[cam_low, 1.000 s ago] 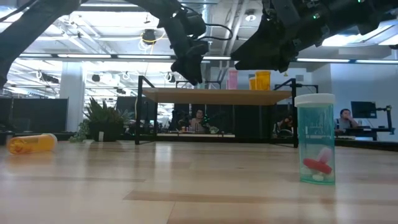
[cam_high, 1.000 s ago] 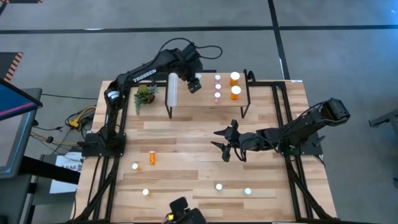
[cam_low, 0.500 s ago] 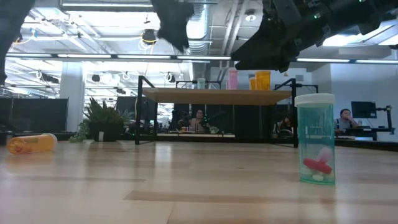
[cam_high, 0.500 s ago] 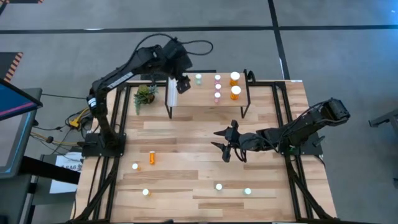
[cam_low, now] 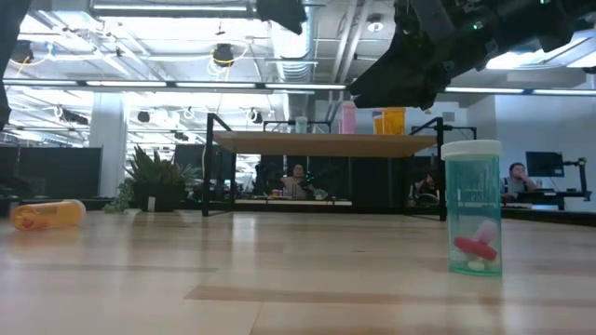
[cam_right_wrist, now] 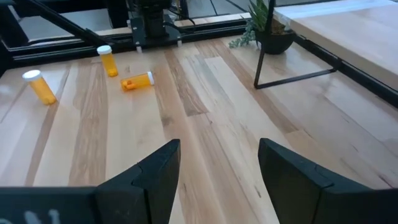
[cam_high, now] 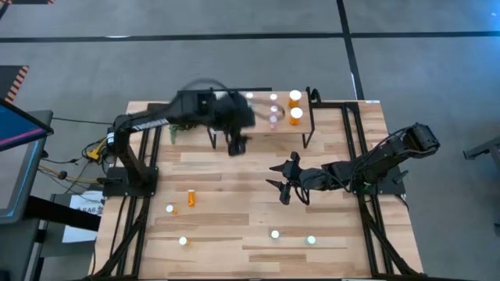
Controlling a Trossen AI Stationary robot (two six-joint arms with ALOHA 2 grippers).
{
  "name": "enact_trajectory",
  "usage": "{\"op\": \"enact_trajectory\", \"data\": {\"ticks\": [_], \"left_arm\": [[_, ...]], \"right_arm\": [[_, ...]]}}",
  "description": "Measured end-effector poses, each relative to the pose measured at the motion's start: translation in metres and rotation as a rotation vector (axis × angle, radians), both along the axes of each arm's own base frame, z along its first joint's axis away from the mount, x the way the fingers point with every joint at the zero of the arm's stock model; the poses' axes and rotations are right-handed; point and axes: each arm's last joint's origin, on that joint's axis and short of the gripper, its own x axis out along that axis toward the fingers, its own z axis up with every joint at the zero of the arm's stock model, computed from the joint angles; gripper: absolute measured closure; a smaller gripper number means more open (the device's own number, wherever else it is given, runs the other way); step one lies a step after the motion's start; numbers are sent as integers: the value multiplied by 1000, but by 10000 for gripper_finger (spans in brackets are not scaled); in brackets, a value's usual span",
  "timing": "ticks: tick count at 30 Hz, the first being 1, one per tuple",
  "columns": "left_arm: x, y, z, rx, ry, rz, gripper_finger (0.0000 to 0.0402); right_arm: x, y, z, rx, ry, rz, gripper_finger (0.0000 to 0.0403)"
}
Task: Pick and place medicine bottles onto shelf by color
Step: Put the left green pill bottle on the shelf aligned with the other green pill bottle
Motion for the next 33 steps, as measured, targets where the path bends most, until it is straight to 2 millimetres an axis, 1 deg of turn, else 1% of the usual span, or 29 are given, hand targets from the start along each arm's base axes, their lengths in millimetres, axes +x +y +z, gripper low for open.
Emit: {"op": "enact_trajectory", "data": {"ticks": [7,10,12,14,19,22,24,27,30,33], "left_arm": [[12,-35,-43,-29,87,-35,189],[18,-53,-61,-18,86,-80,189],[19,-63,-69,2,78,-95,189],[18,-68,-70,23,38,-97,189],[6,-67,-72,35,-63,-94,189],[-4,-61,-86,3,-131,-110,189],[-13,-58,-103,-34,-156,-112,189],[-23,-58,-117,-73,-255,-123,189],[-27,-59,-126,-86,-382,-155,189],[-27,-60,-134,-77,-499,-205,189]], "right_arm": [[-1,0,-3,1,27,-3,163],[-1,0,-3,-1,33,-3,163],[-1,0,-4,-2,37,-3,163],[-1,-1,-4,-3,39,-5,163],[-2,-1,-4,-4,42,-6,163],[-1,-1,-4,-2,38,-6,163],[-1,-1,-3,-1,32,-5,163],[-3,-1,-1,1,39,23,163],[-7,1,6,19,25,62,163],[-12,8,11,24,19,101,163]]}}
